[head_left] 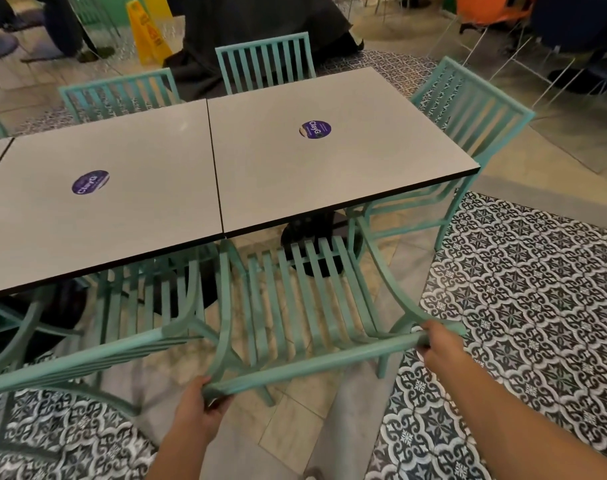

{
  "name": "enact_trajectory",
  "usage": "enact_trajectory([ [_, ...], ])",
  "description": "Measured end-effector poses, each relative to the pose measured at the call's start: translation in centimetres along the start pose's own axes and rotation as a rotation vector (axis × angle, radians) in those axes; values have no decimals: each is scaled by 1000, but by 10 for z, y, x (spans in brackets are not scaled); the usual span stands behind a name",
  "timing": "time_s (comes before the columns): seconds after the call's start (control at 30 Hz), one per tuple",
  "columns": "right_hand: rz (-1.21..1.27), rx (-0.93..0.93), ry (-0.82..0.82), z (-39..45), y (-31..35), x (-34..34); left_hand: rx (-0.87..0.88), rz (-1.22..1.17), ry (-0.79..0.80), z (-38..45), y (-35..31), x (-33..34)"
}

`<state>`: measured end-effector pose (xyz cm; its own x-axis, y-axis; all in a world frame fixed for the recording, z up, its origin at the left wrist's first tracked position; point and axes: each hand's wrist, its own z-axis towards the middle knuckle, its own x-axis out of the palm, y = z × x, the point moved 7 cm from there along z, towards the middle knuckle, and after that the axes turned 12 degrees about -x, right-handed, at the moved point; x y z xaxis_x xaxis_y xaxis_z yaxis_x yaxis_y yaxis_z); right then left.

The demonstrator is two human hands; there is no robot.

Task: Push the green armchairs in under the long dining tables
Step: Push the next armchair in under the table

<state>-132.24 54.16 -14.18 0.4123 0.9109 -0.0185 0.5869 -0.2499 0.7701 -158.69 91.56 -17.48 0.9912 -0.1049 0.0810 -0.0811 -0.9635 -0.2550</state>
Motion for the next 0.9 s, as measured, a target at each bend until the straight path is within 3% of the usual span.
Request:
enact_trajectory([
  [0.33, -33, 25, -44, 0, -10, -1, 23, -21, -8, 1, -5, 1],
  [0.9, -27, -32, 49, -4, -9, -4, 32, 39, 45, -13, 2, 2],
])
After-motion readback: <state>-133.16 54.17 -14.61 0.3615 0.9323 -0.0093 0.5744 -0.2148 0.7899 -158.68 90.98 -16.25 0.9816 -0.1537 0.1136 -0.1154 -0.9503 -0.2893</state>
